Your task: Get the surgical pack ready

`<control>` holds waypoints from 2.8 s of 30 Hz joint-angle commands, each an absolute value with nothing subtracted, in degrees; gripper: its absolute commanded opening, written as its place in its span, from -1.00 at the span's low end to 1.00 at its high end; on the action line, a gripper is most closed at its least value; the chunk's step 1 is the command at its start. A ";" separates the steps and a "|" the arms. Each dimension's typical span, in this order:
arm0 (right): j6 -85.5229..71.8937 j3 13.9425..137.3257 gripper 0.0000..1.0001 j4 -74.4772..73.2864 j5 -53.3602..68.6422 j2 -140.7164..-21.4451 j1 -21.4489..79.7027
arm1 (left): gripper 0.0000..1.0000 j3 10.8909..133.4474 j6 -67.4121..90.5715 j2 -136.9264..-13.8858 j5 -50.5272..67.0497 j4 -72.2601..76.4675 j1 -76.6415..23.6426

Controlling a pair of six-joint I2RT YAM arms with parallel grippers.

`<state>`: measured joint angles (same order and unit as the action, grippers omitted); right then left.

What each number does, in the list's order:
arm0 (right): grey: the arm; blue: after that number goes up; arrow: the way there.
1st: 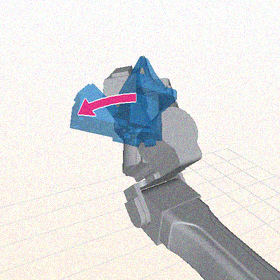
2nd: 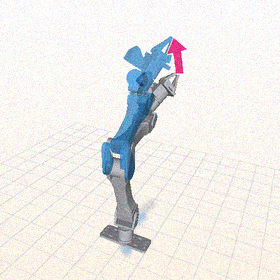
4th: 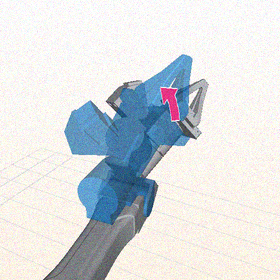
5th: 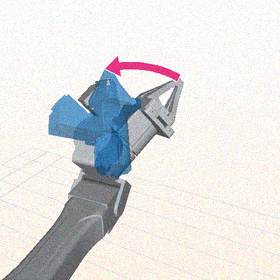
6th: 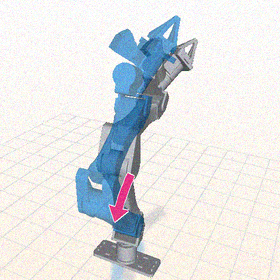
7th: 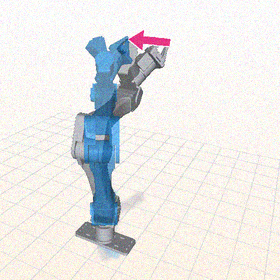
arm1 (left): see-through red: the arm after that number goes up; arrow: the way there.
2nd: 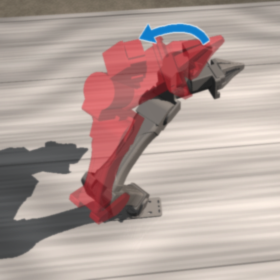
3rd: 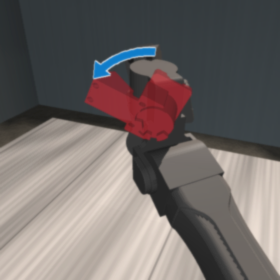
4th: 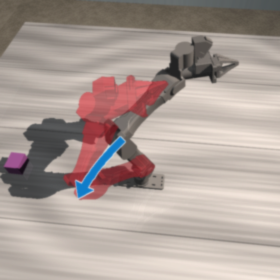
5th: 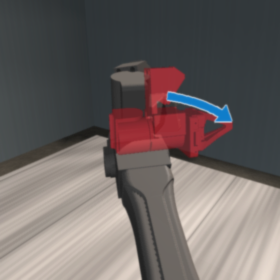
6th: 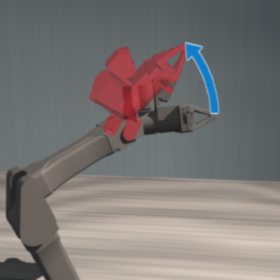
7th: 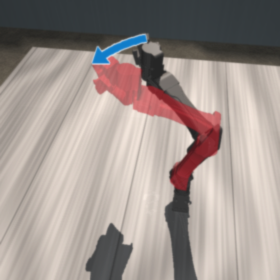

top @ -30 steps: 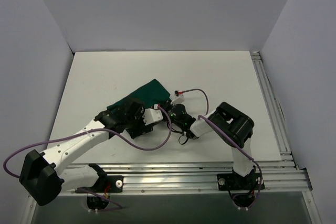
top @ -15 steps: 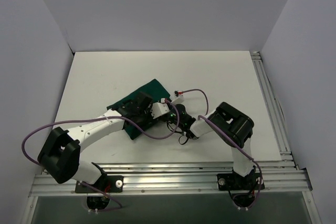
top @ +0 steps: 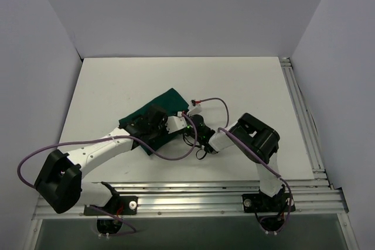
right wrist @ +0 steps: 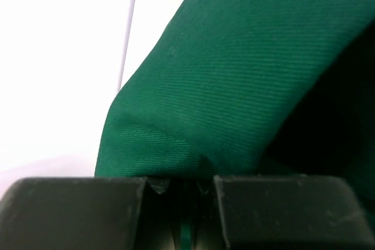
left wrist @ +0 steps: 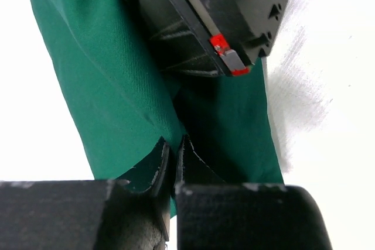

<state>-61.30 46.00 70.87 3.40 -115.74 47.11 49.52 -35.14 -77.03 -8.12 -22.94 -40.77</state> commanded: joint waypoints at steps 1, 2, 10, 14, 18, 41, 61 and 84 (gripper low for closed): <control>-60.03 48.08 -1.00 73.83 -3.50 -114.88 46.15 | -0.95 48.43 -37.26 -74.45 -6.86 -22.15 -41.13; -59.86 47.99 -1.00 73.83 -4.04 -114.70 45.88 | -0.95 48.17 -37.70 -73.75 -6.68 -22.06 -41.13; -59.85 47.03 -1.00 74.53 -5.10 -114.09 44.21 | -0.95 47.02 -38.85 -73.65 -7.47 -21.80 -41.22; -59.59 43.95 -1.00 75.23 -5.62 -110.84 44.21 | -0.92 46.14 -39.11 -74.62 -7.38 -20.92 -41.22; -61.25 42.45 -1.00 72.79 -0.64 -108.46 44.30 | -0.79 45.97 -39.02 -76.02 -6.24 -20.65 -41.22; -45.36 45.95 -0.31 32.70 13.00 -87.53 30.76 | 0.36 49.39 -42.81 -76.47 0.00 -28.47 -43.07; -49.04 48.96 -0.56 42.62 17.40 -100.63 34.45 | -0.02 59.68 -27.09 -75.48 2.67 -29.81 -33.95; -50.19 37.00 -0.96 38.77 15.29 -95.28 33.31 | -0.16 45.53 -35.24 -79.72 -8.79 -25.49 -38.41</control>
